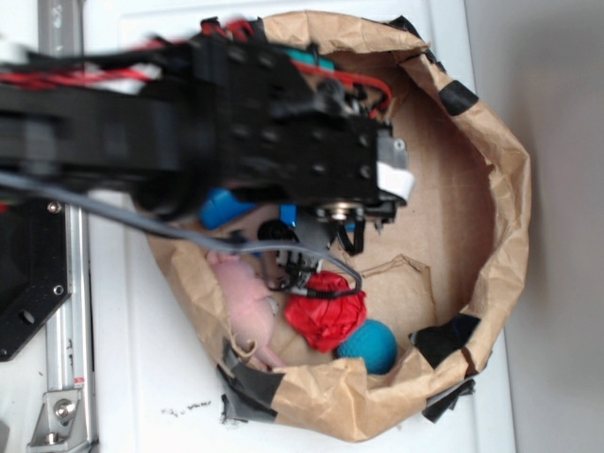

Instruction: Grab the blue block.

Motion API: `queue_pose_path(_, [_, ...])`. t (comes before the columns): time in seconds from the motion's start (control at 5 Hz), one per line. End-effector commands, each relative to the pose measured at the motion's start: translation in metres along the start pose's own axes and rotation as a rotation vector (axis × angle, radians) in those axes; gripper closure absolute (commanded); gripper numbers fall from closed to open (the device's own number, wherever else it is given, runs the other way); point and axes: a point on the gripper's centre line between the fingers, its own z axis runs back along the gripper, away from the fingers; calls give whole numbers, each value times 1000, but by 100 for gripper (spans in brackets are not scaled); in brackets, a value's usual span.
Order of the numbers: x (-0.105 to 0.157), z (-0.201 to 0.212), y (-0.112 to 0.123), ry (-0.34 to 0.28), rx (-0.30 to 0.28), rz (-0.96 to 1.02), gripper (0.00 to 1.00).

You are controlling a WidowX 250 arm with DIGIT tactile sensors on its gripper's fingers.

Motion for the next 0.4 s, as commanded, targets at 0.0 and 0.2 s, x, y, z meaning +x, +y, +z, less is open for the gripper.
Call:
queue_pose_path(0.0, [12,-26,-22,68,-104,95,0])
queue_pose_path(0.2, [4,-17,-8,146,-104,283,100])
